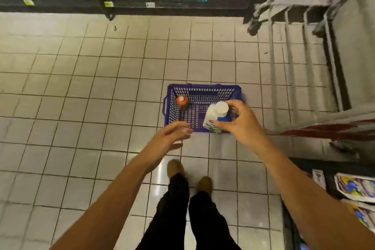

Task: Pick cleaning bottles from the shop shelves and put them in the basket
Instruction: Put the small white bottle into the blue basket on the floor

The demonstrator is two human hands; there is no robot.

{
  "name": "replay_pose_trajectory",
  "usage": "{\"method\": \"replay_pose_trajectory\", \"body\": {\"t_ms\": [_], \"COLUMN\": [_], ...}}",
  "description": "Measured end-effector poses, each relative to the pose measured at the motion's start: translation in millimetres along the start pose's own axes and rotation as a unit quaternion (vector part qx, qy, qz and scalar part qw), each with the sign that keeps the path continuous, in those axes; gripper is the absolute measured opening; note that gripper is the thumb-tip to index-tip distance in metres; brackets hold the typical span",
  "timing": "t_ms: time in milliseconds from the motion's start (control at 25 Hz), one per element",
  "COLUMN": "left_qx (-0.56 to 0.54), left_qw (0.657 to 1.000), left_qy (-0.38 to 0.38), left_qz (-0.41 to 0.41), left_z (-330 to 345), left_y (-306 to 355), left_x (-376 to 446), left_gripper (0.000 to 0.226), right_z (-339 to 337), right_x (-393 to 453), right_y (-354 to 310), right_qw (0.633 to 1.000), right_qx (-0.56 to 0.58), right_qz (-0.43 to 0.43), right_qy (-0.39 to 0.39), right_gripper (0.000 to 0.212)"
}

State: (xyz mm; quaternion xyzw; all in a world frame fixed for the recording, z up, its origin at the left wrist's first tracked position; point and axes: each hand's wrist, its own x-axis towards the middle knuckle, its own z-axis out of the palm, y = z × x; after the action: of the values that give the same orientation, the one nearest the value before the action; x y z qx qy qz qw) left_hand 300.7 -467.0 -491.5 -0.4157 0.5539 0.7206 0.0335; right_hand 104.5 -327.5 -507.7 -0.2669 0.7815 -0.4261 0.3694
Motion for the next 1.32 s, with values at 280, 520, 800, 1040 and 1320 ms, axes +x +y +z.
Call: {"method": "replay_pose_trajectory", "body": {"t_ms": [280,520,800,1040,1320], "left_qx": [-0.131,-0.095,-0.051,-0.031,-0.03], "left_qw": [0.975,0.965,0.962,0.962,0.955], "left_qy": [0.077,0.102,0.1,0.104,0.099], "left_qz": [-0.16,-0.22,-0.248,-0.252,-0.277], "left_z": [-40.6,-65.8,-80.0,-88.7,-97.7], "left_y": [-31.5,-111.2,-227.5,-273.8,-293.0], "left_x": [152.1,334.3,490.4,542.0,543.3], "left_gripper": [0.031,0.012,0.011,0.013,0.015], "right_z": [51.9,117.3,190.9,234.1,250.5], "right_x": [131.0,269.1,414.1,467.0,482.7], "right_y": [80.7,224.7,392.4,441.6,455.4], "right_qw": [0.994,0.98,0.971,0.979,0.981], "right_qx": [-0.064,-0.133,-0.179,-0.15,-0.144], "right_qz": [0.094,0.143,0.15,0.109,0.106], "right_qy": [-0.002,-0.031,-0.056,-0.084,-0.08], "right_gripper": [0.045,0.042,0.039,0.043,0.046]}}
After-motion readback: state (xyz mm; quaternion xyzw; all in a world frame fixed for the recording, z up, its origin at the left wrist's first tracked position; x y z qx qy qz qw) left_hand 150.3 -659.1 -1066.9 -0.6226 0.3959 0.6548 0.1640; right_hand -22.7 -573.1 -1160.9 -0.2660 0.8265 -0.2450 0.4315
